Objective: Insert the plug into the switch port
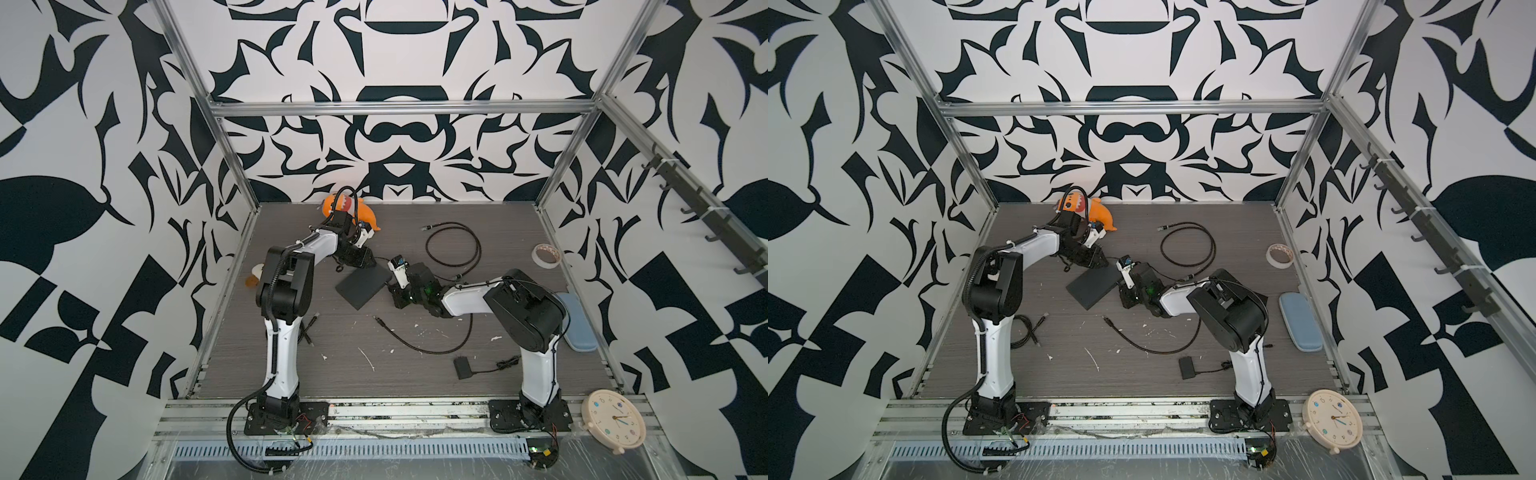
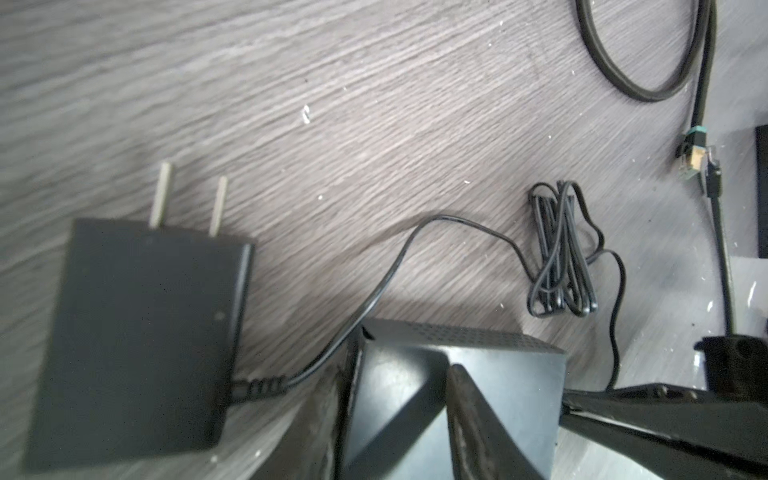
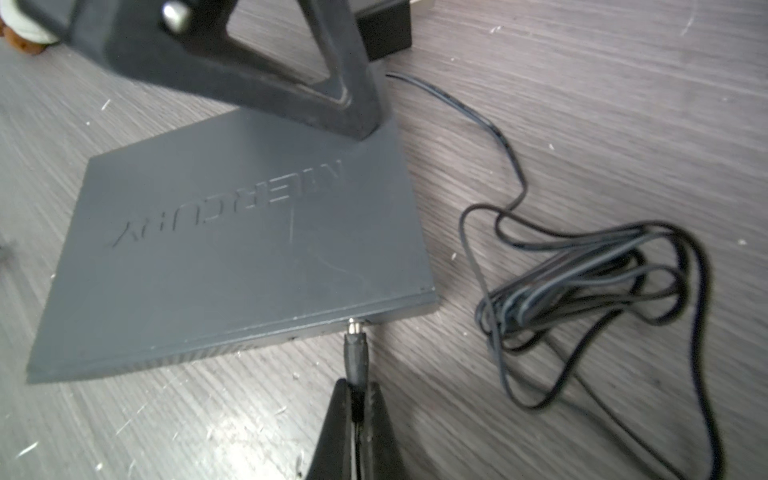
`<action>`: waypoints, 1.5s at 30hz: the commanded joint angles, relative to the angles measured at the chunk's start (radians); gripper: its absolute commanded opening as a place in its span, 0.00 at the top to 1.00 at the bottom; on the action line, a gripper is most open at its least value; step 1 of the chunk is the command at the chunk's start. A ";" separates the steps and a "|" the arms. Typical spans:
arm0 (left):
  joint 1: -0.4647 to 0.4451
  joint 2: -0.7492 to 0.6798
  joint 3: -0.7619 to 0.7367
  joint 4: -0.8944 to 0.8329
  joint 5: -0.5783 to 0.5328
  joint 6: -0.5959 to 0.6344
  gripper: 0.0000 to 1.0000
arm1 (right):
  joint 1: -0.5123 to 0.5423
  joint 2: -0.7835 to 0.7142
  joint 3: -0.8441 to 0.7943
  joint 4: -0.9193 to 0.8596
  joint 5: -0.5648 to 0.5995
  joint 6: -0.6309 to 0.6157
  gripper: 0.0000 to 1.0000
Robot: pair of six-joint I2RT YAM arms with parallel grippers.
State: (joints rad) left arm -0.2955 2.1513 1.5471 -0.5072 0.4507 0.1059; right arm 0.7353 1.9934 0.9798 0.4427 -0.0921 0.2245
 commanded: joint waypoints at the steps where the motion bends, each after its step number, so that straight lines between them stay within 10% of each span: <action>1: -0.121 0.007 -0.095 -0.223 0.225 -0.068 0.58 | 0.013 0.076 0.015 0.212 0.019 0.020 0.97; 8: -0.131 -0.011 -0.173 -0.181 0.249 -0.116 0.59 | 0.037 0.087 0.027 0.280 -0.066 -0.039 0.96; 21: -0.134 -0.033 -0.209 -0.154 0.258 -0.156 0.61 | 0.092 0.088 0.158 0.009 0.109 -0.185 0.95; 45: -0.022 -0.193 -0.222 0.017 -0.201 -0.435 0.48 | -0.011 -0.166 -0.069 -0.093 -0.210 -0.251 0.60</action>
State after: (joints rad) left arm -0.3256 2.0033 1.3514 -0.4458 0.3096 -0.2787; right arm 0.7368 1.9102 0.9161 0.3923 -0.2409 0.0074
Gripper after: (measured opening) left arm 0.520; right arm 0.400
